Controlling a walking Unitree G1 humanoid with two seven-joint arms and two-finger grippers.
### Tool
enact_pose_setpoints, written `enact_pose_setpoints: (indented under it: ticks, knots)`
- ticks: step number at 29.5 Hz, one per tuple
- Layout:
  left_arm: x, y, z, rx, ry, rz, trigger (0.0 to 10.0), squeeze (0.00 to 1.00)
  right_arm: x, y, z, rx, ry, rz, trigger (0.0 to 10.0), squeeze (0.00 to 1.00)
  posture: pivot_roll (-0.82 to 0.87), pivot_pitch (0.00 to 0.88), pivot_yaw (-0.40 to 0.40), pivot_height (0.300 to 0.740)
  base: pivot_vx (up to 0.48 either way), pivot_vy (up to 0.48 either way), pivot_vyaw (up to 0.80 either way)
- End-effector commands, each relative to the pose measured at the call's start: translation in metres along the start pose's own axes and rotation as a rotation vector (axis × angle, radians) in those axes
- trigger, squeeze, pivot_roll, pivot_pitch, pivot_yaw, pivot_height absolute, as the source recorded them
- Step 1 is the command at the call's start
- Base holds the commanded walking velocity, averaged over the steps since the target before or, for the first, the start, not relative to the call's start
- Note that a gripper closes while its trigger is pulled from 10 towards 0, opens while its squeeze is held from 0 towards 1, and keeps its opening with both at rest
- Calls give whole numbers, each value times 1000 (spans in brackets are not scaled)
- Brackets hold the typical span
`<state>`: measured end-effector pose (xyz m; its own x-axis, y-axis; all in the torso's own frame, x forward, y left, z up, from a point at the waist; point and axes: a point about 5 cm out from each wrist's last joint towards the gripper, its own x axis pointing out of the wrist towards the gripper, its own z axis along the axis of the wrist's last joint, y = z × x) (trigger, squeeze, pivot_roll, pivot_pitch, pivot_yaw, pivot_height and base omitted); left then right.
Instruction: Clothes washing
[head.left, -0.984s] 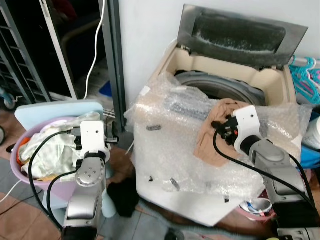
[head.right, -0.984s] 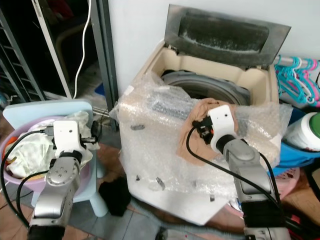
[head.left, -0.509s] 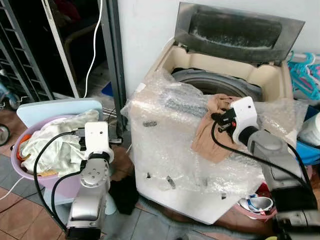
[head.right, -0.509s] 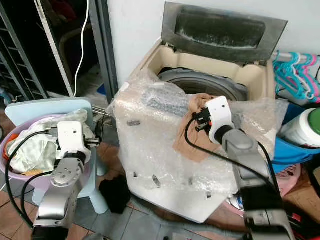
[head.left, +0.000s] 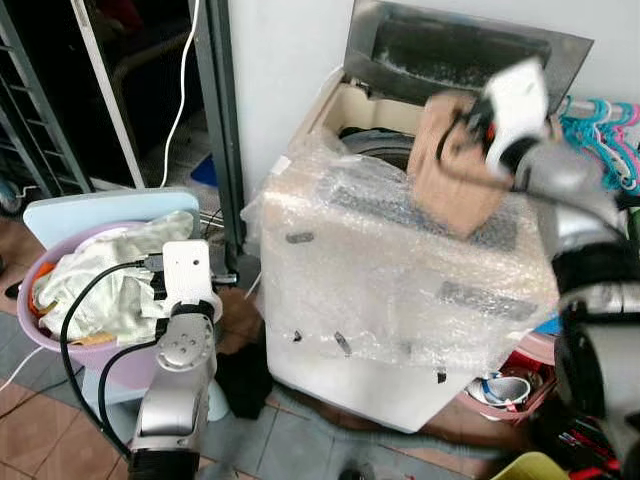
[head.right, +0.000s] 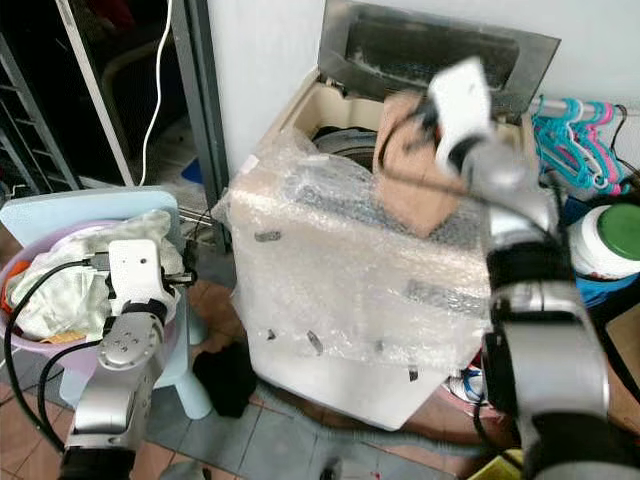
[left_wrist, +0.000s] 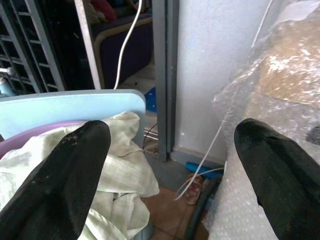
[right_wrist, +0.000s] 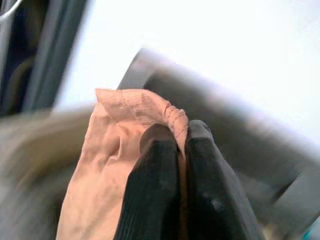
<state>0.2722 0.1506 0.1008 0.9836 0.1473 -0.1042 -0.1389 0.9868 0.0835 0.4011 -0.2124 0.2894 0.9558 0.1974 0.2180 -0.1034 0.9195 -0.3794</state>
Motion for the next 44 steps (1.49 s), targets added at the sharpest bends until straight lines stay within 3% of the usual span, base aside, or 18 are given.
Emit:
enact_pose_setpoints:
  ticks: [1, 2, 3, 5, 18, 26, 30, 31, 33, 35, 40, 42, 44]
  knots:
    - [2, -1, 2, -1, -9, 6, 10000, 0, -1, -6, -1, -5, -10, -41, 10000, 631, -12, 0, -77, 740, 0, 0, 0]
    - [2, -2, 3, -1, -9, 8, 10000, 0, -1, -1, -2, -8, -18, -14, 10000, 1000, -10, 0, -79, 740, 0, 0, 0]
    - [2, -2, 3, -2, -10, 11, 10000, 0, -4, 9, -7, -39, -36, 37, 10000, 1000, -12, 0, -78, 740, 0, 0, 0]
    - [2, -2, 3, -2, -10, 12, 10000, 0, -6, 13, -11, -57, -51, 47, 10000, 1000, -12, 0, -78, 740, 0, 0, 0]
    - [8, -7, 7, -24, -14, 12, 10000, 0, -33, 14, -38, 54, -64, -14, 10000, 1000, -35, 0, -49, 740, 0, 0, 0]
    - [8, -9, 14, 8, -61, -45, 10000, 0, -62, 36, -39, 109, -133, -92, 10000, 1000, -28, 0, -30, 740, 0, 0, 0]
    - [9, -7, 19, 19, -72, -58, 10000, 0, -79, 45, -46, 116, -99, -138, 10000, 1000, -33, 0, -20, 740, 0, 0, 0]
    - [8, -5, 21, 31, -77, -68, 10000, 0, -95, 54, -53, 111, -62, -150, 10000, 1000, -44, 0, -7, 740, 0, 0, 0]
    - [8, -5, 21, 34, -77, -69, 10000, 0, -100, 56, -55, 115, -47, -157, 10000, 1000, -44, 0, -7, 740, 0, 0, 0]
    - [4, -2, 16, 39, -56, -79, 10000, 0, -123, 65, -72, 155, 35, -169, 10000, 1000, -51, 0, 7, 740, 0, 0, 0]
    - [-3, -5, 10, 46, -33, -119, 10000, 0, -151, 80, -84, 179, 122, -181, 10000, 988, -62, 0, 23, 740, 0, 0, -261]
    - [-4, -7, 8, 46, -28, -138, 10000, 0, -158, 84, -82, 188, 143, -184, 10000, 969, -68, 0, 24, 740, 0, 0, -425]
    - [-4, -8, 8, 47, -26, -143, 10000, 0, -159, 85, -81, 189, 142, -182, 10000, 851, -71, 0, 25, 740, 0, 0, -413]
